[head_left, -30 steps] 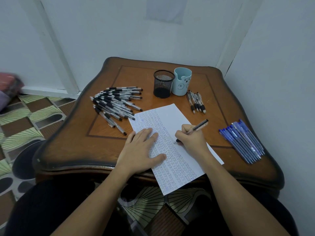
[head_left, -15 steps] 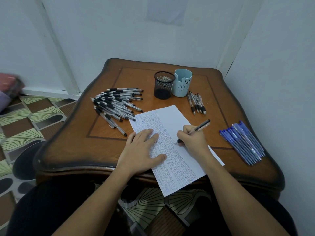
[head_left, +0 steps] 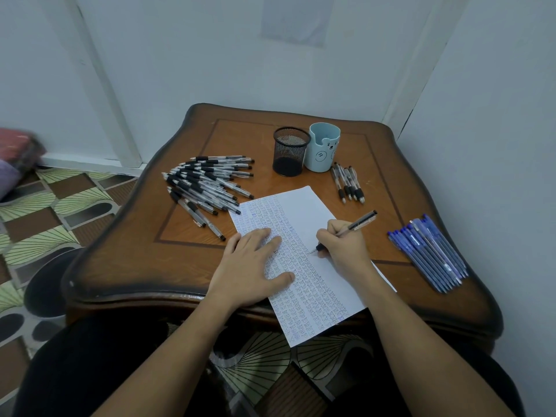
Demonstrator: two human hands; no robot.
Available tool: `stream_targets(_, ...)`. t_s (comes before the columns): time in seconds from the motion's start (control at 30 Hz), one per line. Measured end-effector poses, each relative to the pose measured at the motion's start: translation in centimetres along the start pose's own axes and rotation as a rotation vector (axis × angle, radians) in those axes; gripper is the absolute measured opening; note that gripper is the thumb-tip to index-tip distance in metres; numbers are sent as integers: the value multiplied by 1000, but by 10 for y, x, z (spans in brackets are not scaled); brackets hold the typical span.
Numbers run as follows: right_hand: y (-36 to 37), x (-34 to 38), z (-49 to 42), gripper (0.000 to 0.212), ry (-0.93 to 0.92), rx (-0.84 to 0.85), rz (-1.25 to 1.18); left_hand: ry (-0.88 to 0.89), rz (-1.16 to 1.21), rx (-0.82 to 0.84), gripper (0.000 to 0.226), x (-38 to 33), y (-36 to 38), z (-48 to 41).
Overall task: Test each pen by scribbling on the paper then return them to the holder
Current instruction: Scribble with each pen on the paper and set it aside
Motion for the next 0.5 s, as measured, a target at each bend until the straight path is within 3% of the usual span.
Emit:
stream_targets(0.23, -1, 3, 2, 41, 17, -30, 26, 0, 1, -1, 95, 0, 0, 0)
stream_targets(0.5, 5, 2, 4, 43, -11, 22, 40, -1, 17, -10, 94, -1, 0, 0)
Point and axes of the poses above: each hand's wrist, its own z-axis away from the middle knuckle, its own y-axis out of the palm, x = y × z, the point moved 5 cm from there along -z, towards the middle knuckle, and after that the axes turned 1 degree about y, right-handed, at the moved point
